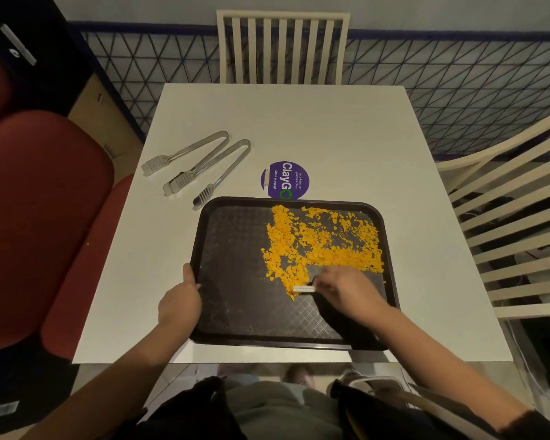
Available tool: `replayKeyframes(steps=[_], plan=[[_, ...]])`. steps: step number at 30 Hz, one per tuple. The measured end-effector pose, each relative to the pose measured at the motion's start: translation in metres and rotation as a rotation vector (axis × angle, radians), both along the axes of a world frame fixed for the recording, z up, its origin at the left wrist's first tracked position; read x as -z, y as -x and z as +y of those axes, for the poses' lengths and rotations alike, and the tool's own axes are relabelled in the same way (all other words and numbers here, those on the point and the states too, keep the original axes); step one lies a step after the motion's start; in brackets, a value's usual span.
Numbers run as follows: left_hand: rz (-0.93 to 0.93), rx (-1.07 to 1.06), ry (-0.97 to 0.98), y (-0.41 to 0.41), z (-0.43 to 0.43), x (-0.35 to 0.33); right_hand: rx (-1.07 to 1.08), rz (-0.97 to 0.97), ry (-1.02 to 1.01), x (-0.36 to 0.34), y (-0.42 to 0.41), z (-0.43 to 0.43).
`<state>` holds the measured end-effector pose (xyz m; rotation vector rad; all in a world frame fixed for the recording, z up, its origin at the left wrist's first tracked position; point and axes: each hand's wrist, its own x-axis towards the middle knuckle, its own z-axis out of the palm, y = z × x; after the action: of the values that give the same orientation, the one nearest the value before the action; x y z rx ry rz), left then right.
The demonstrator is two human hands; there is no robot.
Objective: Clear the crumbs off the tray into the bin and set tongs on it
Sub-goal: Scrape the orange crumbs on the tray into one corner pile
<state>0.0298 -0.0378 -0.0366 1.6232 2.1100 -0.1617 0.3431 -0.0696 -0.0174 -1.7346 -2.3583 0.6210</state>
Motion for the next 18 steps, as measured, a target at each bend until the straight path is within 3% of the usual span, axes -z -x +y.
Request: replayKeyframes(steps=[4,14,18], plan=[[-0.002,0.007,-0.009,0.0,0.001,-0.001,-0.15,0.019,0.034,0.014,0.03,-0.016],[0.011,0.014,0.003,-0.001,-0.001,-0.002,0.121,-0.075,-0.073,0.009,0.022,0.042],[-0.006,0.014,0.003,-0.001,-0.005,0.001,0.087,0.004,-0.058,-0.002,0.035,0.029]])
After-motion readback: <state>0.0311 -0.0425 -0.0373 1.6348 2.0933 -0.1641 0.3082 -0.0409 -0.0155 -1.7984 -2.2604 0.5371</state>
